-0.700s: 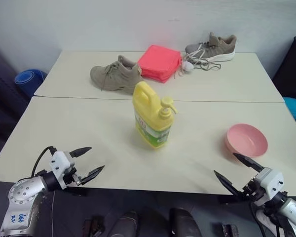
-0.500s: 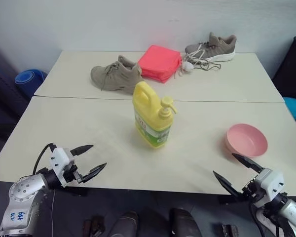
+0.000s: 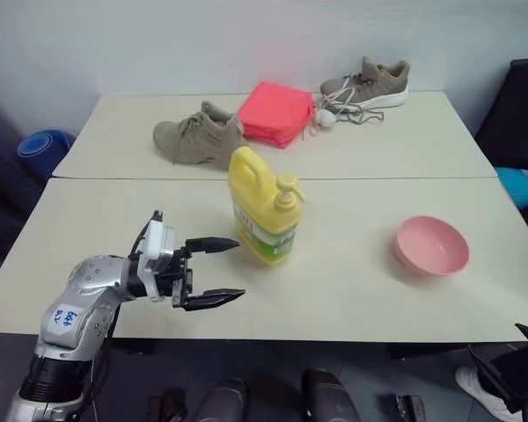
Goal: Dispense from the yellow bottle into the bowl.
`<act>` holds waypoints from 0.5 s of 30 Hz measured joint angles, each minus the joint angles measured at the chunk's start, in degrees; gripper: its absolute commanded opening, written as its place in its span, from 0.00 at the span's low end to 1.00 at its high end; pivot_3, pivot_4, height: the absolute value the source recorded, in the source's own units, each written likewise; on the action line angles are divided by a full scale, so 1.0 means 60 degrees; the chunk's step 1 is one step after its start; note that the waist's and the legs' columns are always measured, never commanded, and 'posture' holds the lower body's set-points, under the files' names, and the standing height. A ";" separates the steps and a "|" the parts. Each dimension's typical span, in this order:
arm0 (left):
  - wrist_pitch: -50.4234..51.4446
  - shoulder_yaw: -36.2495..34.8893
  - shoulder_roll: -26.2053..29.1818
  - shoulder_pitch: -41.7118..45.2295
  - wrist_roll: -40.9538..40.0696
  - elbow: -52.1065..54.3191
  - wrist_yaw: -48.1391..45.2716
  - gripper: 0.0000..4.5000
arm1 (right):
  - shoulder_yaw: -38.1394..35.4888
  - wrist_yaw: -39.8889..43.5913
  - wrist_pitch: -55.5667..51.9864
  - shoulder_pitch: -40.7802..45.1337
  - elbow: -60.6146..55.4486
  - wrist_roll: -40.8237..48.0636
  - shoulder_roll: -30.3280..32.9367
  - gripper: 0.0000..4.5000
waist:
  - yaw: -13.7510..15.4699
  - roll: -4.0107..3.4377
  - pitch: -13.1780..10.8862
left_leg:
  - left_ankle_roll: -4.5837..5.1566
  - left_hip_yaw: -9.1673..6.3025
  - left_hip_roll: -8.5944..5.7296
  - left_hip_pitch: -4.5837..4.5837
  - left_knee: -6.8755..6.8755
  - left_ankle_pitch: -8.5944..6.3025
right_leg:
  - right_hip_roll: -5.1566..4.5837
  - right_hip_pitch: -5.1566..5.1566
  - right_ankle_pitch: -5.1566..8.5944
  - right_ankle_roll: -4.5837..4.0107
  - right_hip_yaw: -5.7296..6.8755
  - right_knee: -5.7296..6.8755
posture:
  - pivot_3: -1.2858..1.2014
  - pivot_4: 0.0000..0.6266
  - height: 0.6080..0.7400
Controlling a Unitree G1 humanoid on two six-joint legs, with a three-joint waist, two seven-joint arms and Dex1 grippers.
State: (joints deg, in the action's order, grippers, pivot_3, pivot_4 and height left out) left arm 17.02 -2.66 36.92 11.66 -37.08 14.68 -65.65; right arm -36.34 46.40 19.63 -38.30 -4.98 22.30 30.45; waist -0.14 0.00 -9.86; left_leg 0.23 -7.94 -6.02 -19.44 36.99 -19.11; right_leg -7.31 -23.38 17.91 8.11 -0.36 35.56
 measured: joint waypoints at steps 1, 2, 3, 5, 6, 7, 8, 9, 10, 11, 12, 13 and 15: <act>0.0008 0.0014 -0.0011 0.0122 0.0000 -0.0049 -0.0034 0.99 | 0.0053 0.0016 -0.0231 0.0324 -0.0040 0.0040 0.0199 1.00 | -0.0028 0.0002 -0.0001 | 0.0008 0.0013 -0.0001 0.0001 0.0013 -0.0004 | 0.0001 0.0001 -0.0005 0.0006 -0.0010 0.0001 | 0.52 0.24 1.00; 0.0009 0.0007 -0.0012 0.0216 -0.0001 -0.0088 -0.0046 0.99 | 0.0089 0.0015 -0.0475 0.0631 -0.0125 0.0126 0.0386 1.00 | -0.0020 0.0002 -0.0001 | 0.0014 0.0020 -0.0003 0.0004 0.0017 -0.0007 | -0.0001 0.0003 -0.0007 0.0009 -0.0015 0.0001 | 0.52 0.24 1.00; 0.0019 -0.0031 -0.0012 0.0271 -0.0001 -0.0200 -0.0051 0.99 | 0.0330 -0.0043 -0.1110 0.1272 -0.0252 0.0216 0.0814 1.00 | -0.0002 0.0000 0.0000 | 0.0017 0.0022 -0.0004 0.0009 0.0017 -0.0009 | -0.0002 0.0007 -0.0008 0.0010 -0.0017 -0.0002 | 0.52 0.24 1.00; 0.0090 -0.0060 -0.0029 0.0267 -0.0002 -0.0291 -0.0032 0.99 | 0.0562 -0.0153 -0.1766 0.2035 -0.0285 0.0274 0.1153 1.00 | 0.0043 0.0000 0.0000 | 0.0015 0.0017 0.0002 0.0003 0.0010 -0.0010 | 0.0001 0.0000 -0.0007 0.0009 -0.0012 -0.0006 | 0.52 0.24 1.00; 0.0100 -0.0065 -0.0032 0.0268 -0.0002 -0.0311 -0.0022 0.99 | 0.0649 -0.0180 -0.1929 0.2177 -0.0237 0.0272 0.1244 1.00 | 0.0050 0.0002 -0.0001 | 0.0012 0.0016 0.0007 0.0003 0.0014 -0.0013 | 0.0004 0.0002 -0.0007 0.0008 -0.0011 -0.0008 | 0.52 0.24 1.00; 0.0118 -0.0080 -0.0048 0.0258 -0.0002 -0.0319 0.0014 0.99 | 0.0842 -0.0227 -0.2255 0.2632 -0.0144 0.0259 0.1413 1.00 | 0.0056 0.0012 -0.0007 | 0.0013 0.0015 0.0005 -0.0004 0.0018 -0.0014 | 0.0004 0.0000 -0.0007 0.0008 -0.0011 -0.0008 | 0.52 0.24 1.00; 0.0153 -0.0085 -0.0083 0.0258 -0.0002 -0.0315 0.0072 0.99 | 0.1107 -0.0263 -0.2593 0.3156 0.0050 0.0193 0.1595 1.00 | 0.0057 0.0017 -0.0010 | 0.0014 0.0016 0.0002 -0.0011 0.0024 -0.0014 | 0.0002 -0.0002 -0.0007 0.0009 -0.0011 -0.0010 | 0.52 0.24 1.00; 0.0192 -0.0070 -0.0160 0.0258 -0.0002 -0.0292 0.0140 0.99 | 0.1412 -0.0284 -0.2921 0.3853 0.0345 0.0072 0.1740 1.00 | 0.0067 0.0017 -0.0010 | 0.0016 0.0017 -0.0004 -0.0014 0.0027 -0.0015 | -0.0004 -0.0003 -0.0008 0.0010 -0.0011 -0.0011 | 0.52 0.24 1.00; 0.0202 -0.0071 -0.0162 0.0203 0.0000 -0.0261 0.0190 0.99 | 0.1690 -0.0268 -0.3093 0.4387 0.0685 -0.0067 0.1822 1.00 | 0.0095 0.0017 -0.0010 | 0.0016 0.0013 -0.0001 -0.0013 0.0022 -0.0015 | -0.0003 -0.0002 -0.0008 0.0010 -0.0004 -0.0016 | 0.52 0.24 1.00; 0.0224 -0.0057 -0.0170 0.0175 0.0001 -0.0249 0.0211 0.99 | 0.1903 -0.0254 -0.3144 0.4724 0.0989 -0.0176 0.1861 1.00 | 0.0142 0.0018 -0.0010 | 0.0016 0.0010 0.0001 -0.0023 0.0023 -0.0015 | -0.0001 -0.0009 -0.0008 0.0010 -0.0001 -0.0017 | 0.52 0.24 1.00; 0.0282 -0.0042 -0.0168 0.0117 0.0003 -0.0230 0.0239 0.99 | 0.2150 -0.0200 -0.3154 0.5049 0.1349 -0.0352 0.1874 1.00 | 0.0186 0.0017 -0.0010 | 0.0015 0.0010 0.0001 -0.0027 0.0022 -0.0015 | 0.0000 -0.0015 -0.0008 0.0010 0.0000 -0.0017 | 0.52 0.24 1.00; 0.0311 -0.0026 -0.0170 0.0058 0.0005 -0.0221 0.0290 0.99 | 0.2423 -0.0123 -0.3142 0.5287 0.1674 -0.0508 0.1878 1.00 | 0.0224 0.0017 -0.0010 | 0.0015 0.0010 0.0001 -0.0032 0.0022 -0.0015 | -0.0001 -0.0018 -0.0007 0.0010 0.0000 -0.0017 | 0.52 0.24 1.00; 0.0344 -0.0022 -0.0170 -0.0043 0.0016 -0.0218 0.0310 0.99 | 0.2821 -0.0023 -0.3110 0.5560 0.2094 -0.0725 0.1876 1.00 | 0.0259 0.0017 -0.0010 | 0.0016 0.0010 -0.0005 -0.0044 0.0032 -0.0015 | -0.0006 -0.0027 -0.0008 0.0011 0.0001 -0.0016 | 0.52 0.24 1.00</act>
State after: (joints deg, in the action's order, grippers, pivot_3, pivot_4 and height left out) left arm 19.08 -2.79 35.90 11.40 -36.99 13.37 -63.79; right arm -19.41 46.26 0.97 -4.94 7.58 17.95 41.71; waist 1.42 0.10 -9.92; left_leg 0.33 -7.88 -6.05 -19.71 37.18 -19.20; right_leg -7.34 -23.54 17.86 8.17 -0.35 35.47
